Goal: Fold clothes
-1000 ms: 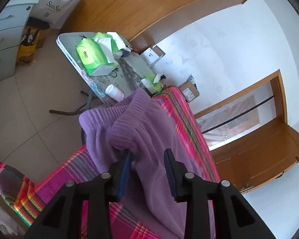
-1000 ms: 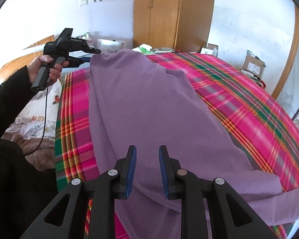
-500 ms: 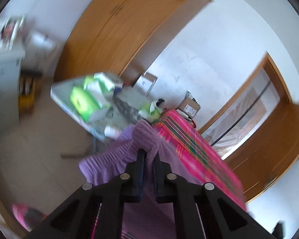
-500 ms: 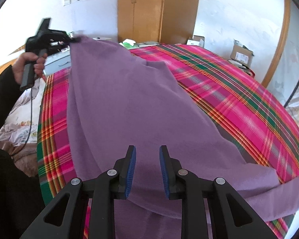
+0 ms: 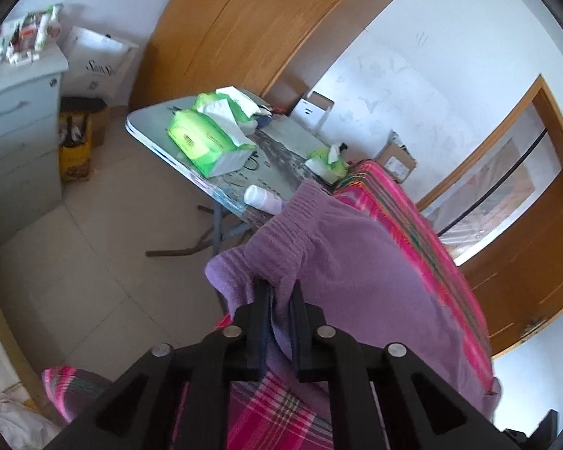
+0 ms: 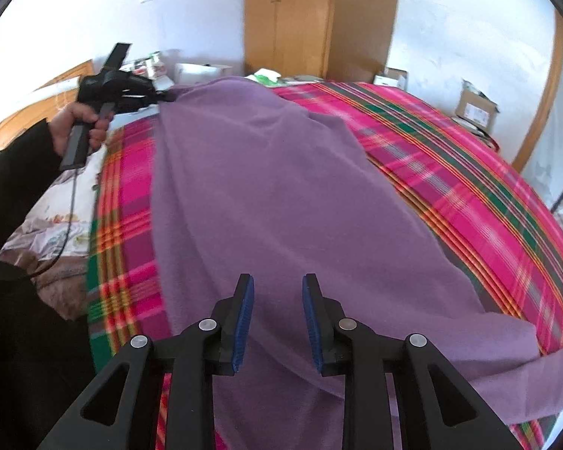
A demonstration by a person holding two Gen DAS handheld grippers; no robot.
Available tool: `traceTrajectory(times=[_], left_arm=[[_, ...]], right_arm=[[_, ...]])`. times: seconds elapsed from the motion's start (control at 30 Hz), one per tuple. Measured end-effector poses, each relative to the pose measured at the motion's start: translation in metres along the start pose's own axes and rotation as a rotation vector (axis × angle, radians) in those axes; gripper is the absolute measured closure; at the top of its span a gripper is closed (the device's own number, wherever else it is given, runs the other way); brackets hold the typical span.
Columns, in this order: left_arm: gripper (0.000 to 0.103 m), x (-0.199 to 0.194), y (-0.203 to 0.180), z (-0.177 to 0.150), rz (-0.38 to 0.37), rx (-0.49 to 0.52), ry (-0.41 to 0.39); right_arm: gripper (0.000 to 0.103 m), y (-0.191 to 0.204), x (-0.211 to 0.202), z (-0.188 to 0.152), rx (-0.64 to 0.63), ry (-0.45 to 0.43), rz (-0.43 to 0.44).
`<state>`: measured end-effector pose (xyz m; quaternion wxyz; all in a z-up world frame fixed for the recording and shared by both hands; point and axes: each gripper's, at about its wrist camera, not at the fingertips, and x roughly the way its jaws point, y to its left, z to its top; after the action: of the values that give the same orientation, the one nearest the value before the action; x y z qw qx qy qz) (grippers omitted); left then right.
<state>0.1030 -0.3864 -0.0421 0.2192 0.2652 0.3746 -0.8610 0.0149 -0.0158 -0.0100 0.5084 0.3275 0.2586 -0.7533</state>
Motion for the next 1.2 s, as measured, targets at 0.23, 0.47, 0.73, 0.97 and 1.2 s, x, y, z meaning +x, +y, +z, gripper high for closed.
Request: traceTrajectory(times=[0.23,0.47,0.73,0.97,1.2], left_arm=[[0.084,-0.021,0.002,-0.003,0.070,0.010,-0.060],[0.084,-0.037,-0.021,-0.024,0.015,0.045,-0.029],[0.083,-0.018,-0.066,-0.069,-0.108,0.091,0.118],[0.083,-0.023,-0.056,-0.069,-0.090,0.043,0.101],[0.082,-0.026,-0.048,-0.064,-0.062,0.013,0.070]], right_arm=[[0.075,0.023,0.014,0.002,-0.075,0.022,0.047],[0.075,0.029,0.023,0.003,-0.112,0.035,0.031],[0.100,0.031,0.023,0.003,-0.109,0.023,0.022],[0.101,0.041,0.016,0.001,-0.142,0.020,0.038],[0.094,0.044,0.016,-0.002,-0.143,0.023,0.055]])
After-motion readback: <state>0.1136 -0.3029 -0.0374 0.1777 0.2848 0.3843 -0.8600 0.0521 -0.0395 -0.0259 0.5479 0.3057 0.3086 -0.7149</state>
